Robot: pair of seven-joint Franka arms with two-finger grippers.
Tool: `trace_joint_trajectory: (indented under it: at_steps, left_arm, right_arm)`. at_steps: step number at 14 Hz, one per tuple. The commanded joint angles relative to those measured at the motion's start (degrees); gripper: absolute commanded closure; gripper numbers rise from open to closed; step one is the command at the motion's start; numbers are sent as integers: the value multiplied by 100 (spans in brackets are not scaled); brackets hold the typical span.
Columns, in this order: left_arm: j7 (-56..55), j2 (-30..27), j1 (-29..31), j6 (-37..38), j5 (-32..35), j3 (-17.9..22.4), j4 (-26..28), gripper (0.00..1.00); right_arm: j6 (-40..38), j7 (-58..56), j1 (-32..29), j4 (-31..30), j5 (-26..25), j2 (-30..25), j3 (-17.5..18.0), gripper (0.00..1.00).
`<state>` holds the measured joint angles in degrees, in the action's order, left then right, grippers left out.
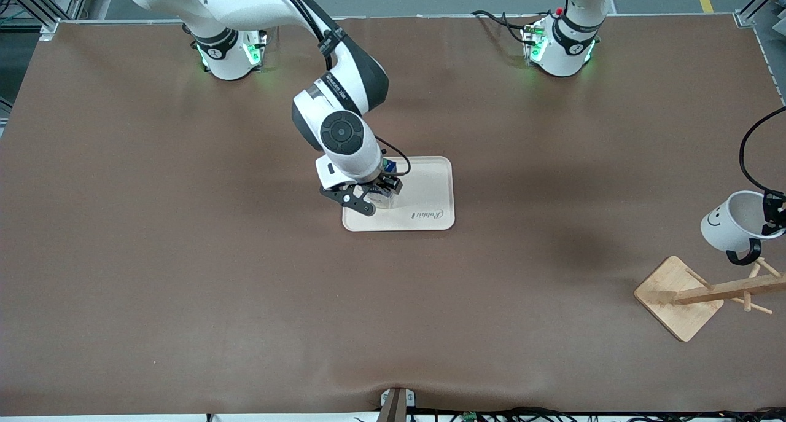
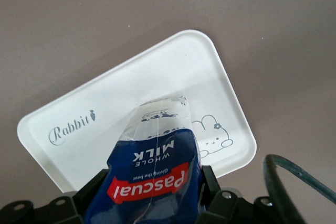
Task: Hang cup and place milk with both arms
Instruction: 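Grasp the blue milk carton with the right gripper on the tray, then lift the milk carton with the right gripper while the left gripper hangs the mug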
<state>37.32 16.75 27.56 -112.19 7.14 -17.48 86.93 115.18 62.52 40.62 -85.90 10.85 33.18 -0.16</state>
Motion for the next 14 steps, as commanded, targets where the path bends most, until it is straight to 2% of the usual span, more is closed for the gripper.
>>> trace_joint_trajectory:
  at_steps: [1, 3, 5, 6, 9, 13, 14]
  left_arm:
    - [215, 250, 39, 66, -90, -27, -334, 100]
    - [215, 303, 39, 66, -99, -27, -387, 100]
    - [241, 382, 56, 57, -99, -27, -404, 100]
    - [241, 399, 74, 57, -99, -27, -396, 100]
    - [293, 435, 171, 57, -99, -27, -404, 100]
    - [382, 487, 232, -4, -99, -27, -404, 100]
    - [373, 505, 232, -13, -99, -27, -404, 100]
  right_arm:
    - [-608, 190, -115, 370, -31, -162, -10, 100]
    - [-1355, 199, -308, 853, 257, -162, -1, 100]
    - [-1787, 199, -563, 1101, 889, -171, -10, 100]
    - [-1902, 190, -764, 1180, 1014, -188, -19, 100]
    - [-2323, -89, -1485, 1190, 998, -505, -10, 100]
    - [-3228, -1828, -2548, 1146, 893, -663, -36, 100]
    - [-3230, -2145, -2699, 1146, 501, -707, -54, 100]
